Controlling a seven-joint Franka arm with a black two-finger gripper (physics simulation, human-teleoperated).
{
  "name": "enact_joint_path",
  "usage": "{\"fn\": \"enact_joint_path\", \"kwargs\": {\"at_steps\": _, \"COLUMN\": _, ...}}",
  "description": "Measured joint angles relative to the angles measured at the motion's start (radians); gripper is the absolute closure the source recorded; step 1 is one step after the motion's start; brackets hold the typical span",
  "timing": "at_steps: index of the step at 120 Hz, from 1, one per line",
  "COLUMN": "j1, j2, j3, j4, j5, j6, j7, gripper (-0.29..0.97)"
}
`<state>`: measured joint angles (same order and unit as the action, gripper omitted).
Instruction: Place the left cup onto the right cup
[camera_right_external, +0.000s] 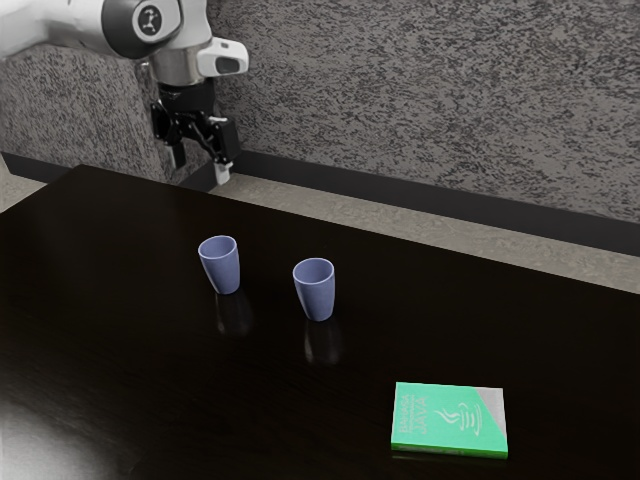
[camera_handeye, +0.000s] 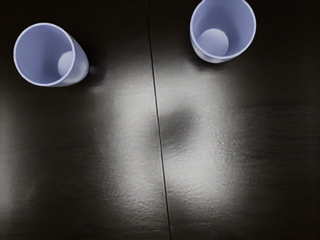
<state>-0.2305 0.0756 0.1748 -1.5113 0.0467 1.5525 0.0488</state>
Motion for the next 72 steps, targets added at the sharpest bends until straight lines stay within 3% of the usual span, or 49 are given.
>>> {"fn": "enact_joint_path", "kwargs": {"at_steps": 36, "j1": 0.01, "j2": 0.004, "j3": 0.001, "j4": -0.021, "j5": 0.001, "j6": 0.05, "j7": -0.002, "gripper": 0.0}}
{"fn": "enact_joint_path", "kwargs": {"at_steps": 72, "j1": 0.059, "j2": 0.119, "j3": 0.013, "j4": -0.023, "j5": -0.04, "j6": 0.125, "j7": -0.004, "gripper": 0.09}}
